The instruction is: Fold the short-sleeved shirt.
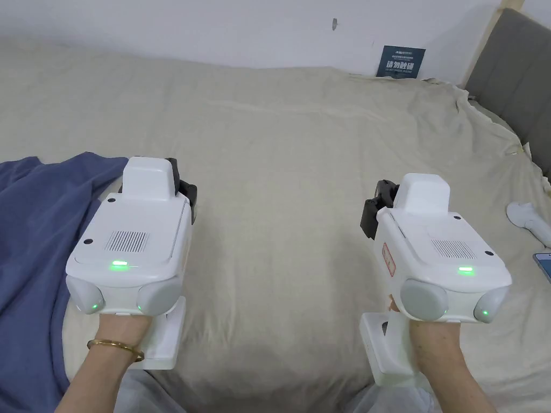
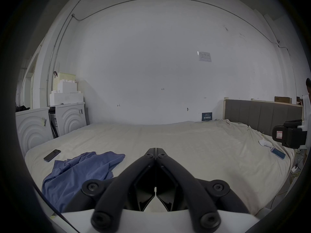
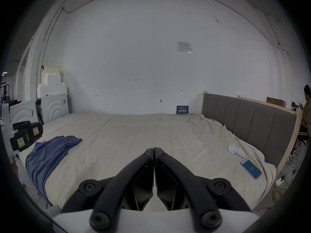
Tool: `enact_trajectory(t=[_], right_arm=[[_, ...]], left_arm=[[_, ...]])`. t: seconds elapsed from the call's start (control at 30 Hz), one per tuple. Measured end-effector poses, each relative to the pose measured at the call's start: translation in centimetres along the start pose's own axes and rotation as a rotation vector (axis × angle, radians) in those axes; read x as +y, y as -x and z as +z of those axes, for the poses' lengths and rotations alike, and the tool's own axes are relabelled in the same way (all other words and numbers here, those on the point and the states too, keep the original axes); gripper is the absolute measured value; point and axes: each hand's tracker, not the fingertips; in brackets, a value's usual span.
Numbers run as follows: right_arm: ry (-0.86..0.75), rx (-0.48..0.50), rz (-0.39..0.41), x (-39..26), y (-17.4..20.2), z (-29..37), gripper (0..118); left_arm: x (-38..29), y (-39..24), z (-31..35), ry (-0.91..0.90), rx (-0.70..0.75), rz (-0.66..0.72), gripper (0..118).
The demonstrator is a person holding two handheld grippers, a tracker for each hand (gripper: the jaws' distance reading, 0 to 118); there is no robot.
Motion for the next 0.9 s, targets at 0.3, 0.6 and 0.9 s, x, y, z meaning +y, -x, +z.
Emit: enact_trajectory(t=[0.3, 0.6, 0.9], right_arm=[[-0.009, 0.095, 0.010, 0.8, 3.8, -1.0, 0], [-0.019, 0.286, 0.033, 1.7, 11.4, -2.3, 0], [-0.022, 0.428, 0.052, 2.5, 17.7, -3.1, 0]], left_arm=[[0.8, 3.1, 1.3, -0.027, 0.070, 0.001, 0], [1.1, 9.8, 4.2, -0.036, 0.258, 0.012, 0], [0.6, 15.4, 7.0, -0.018, 0.412, 0.037, 0]])
